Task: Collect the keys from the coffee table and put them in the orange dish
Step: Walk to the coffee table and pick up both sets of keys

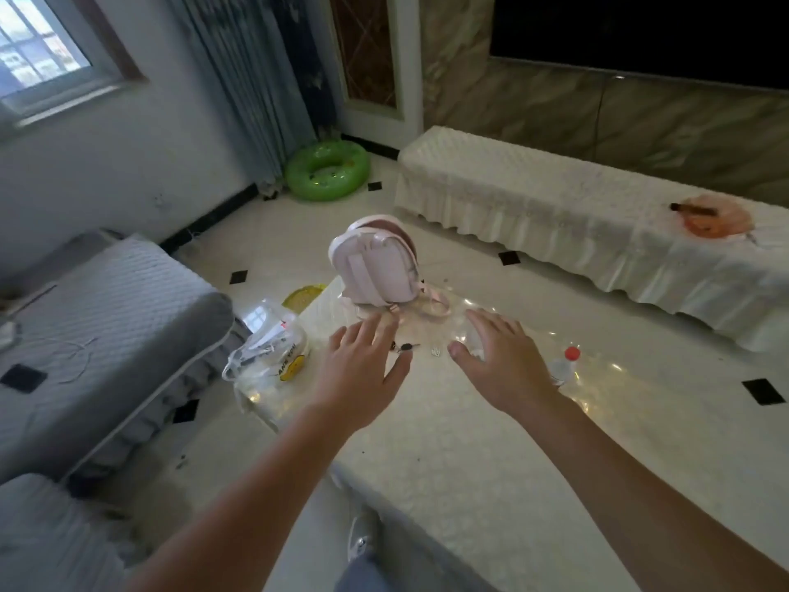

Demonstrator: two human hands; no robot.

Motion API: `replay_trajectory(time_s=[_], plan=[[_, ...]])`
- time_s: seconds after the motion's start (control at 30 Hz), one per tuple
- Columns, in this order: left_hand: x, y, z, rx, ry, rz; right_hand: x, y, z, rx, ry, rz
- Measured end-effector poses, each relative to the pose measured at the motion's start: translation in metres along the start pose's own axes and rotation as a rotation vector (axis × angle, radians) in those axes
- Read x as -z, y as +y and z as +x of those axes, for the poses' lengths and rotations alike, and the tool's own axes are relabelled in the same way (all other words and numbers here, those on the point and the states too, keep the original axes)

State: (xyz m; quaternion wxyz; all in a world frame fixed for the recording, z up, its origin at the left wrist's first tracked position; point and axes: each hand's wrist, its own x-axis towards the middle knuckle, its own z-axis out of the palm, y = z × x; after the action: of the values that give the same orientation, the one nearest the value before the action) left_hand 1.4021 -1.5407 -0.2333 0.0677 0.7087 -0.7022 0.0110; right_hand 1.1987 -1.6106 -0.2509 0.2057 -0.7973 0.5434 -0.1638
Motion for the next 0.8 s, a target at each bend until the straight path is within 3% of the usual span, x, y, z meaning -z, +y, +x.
replay_trajectory(time_s=[0.5, 0.8], plan=[[-0.067, -0.149, 0.129, -0.239, -0.132, -0.149, -0.095, -0.057, 0.102, -0.329, 0.027, -0.021], [-0.142, -0.168, 0.153, -0.266, -0.301, -0.140, -0.159, -0.036, 0.138, -0.418, 0.000, 0.010]])
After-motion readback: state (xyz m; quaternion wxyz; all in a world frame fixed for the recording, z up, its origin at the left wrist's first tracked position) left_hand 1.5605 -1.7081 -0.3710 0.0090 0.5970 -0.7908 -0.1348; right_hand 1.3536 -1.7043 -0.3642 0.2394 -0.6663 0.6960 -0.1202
